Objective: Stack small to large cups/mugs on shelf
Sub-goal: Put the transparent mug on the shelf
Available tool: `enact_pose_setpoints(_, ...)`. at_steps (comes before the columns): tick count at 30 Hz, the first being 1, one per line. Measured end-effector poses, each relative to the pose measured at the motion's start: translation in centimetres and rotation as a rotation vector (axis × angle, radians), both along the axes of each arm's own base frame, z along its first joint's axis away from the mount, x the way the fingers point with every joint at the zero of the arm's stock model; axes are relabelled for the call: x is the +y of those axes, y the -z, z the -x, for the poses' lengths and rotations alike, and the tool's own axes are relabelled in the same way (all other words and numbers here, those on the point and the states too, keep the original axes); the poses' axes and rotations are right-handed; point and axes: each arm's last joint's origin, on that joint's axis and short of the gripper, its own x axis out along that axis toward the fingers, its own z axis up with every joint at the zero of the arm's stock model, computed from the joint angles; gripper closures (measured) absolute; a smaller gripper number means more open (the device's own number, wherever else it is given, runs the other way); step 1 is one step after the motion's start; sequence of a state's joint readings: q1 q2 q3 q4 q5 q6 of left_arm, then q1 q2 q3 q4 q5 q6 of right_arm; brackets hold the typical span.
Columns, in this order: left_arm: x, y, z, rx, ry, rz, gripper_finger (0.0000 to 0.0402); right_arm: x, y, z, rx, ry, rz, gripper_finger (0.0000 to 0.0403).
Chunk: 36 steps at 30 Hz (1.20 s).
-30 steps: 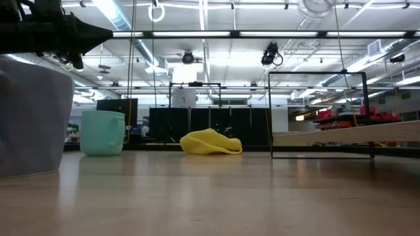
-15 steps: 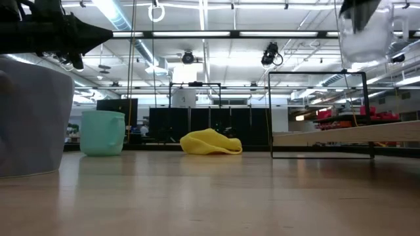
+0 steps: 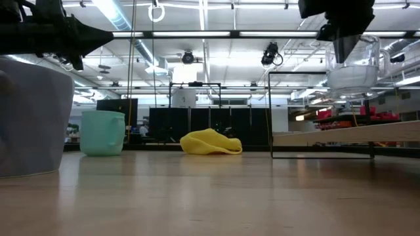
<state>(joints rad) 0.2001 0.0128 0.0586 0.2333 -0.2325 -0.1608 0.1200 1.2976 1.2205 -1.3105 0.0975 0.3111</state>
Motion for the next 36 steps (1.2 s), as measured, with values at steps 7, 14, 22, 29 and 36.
enact_pose_setpoints(7,0.0,0.0,0.0,0.0,0.0,0.0,0.0391,-0.1,1.6,-0.2,0.002,0.007,0.013,0.0403)
enact_pose_setpoints(14,0.0,0.1,0.0,0.011,0.0,0.003,0.0381,-0.3,3.5,0.0,0.035,0.042,0.031,0.0403)
enact_pose_setpoints(22,0.0,0.1,0.0,0.015,0.0,0.003,0.0383,-1.2,4.2,-0.1,0.024,0.087,0.03,0.0403)
enact_pose_setpoints(29,0.0,0.2,-0.1,0.023,0.0,0.005,0.039,-1.7,4.9,0.1,0.048,0.099,0.033,0.0403)
enact_pose_setpoints(36,0.0,0.2,-0.1,0.023,0.001,0.005,0.0378,-1.7,5.0,0.1,0.051,0.082,0.036,0.0403)
